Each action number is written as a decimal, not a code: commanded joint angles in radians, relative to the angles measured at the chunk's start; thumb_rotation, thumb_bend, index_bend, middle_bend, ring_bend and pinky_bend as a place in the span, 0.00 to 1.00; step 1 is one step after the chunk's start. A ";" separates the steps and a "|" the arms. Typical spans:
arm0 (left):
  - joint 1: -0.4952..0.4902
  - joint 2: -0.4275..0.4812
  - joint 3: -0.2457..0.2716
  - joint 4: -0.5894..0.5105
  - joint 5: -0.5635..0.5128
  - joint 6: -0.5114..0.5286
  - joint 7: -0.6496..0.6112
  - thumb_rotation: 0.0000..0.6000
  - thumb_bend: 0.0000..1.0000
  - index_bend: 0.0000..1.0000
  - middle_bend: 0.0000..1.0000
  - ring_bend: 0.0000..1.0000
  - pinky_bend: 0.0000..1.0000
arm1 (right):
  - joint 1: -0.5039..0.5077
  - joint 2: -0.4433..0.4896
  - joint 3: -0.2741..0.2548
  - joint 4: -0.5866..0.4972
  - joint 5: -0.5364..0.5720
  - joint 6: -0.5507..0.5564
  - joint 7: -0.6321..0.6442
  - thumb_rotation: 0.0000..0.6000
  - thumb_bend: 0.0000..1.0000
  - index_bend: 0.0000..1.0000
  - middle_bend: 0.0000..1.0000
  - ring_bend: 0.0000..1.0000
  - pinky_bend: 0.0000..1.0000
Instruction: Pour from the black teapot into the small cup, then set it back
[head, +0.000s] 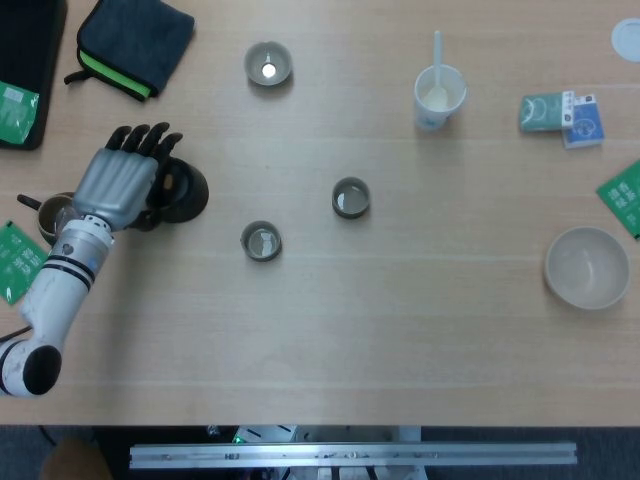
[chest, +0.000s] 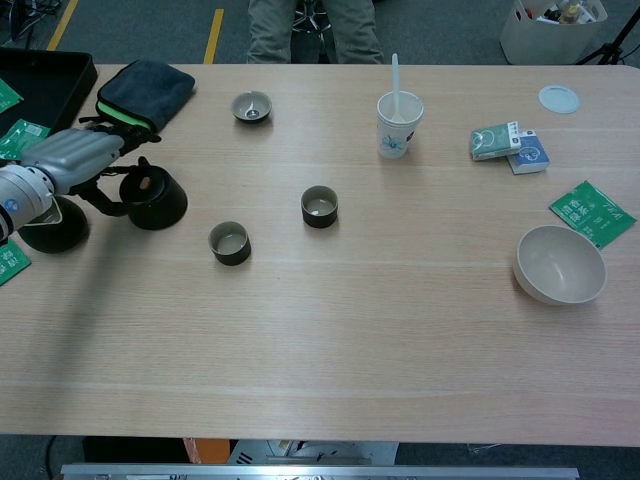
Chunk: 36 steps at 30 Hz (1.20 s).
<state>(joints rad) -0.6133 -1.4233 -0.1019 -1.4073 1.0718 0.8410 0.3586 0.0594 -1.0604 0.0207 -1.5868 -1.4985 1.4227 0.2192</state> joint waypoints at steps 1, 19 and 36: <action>-0.008 0.001 0.004 0.014 -0.010 -0.006 0.010 1.00 0.27 0.00 0.00 0.00 0.06 | -0.001 0.001 0.000 -0.002 -0.001 0.002 -0.002 1.00 0.12 0.31 0.29 0.20 0.25; -0.047 -0.013 -0.022 0.105 -0.077 -0.004 0.021 1.00 0.27 0.00 0.00 0.00 0.06 | -0.019 0.005 -0.003 -0.006 -0.004 0.022 0.001 1.00 0.12 0.31 0.29 0.20 0.25; -0.048 0.072 -0.042 -0.010 -0.206 0.068 0.102 0.03 0.22 0.28 0.14 0.03 0.07 | -0.018 -0.008 -0.004 0.019 -0.008 0.015 0.022 1.00 0.12 0.31 0.29 0.20 0.25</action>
<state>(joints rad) -0.6575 -1.3519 -0.1424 -1.4186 0.8838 0.9074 0.4468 0.0414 -1.0680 0.0168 -1.5684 -1.5073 1.4380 0.2408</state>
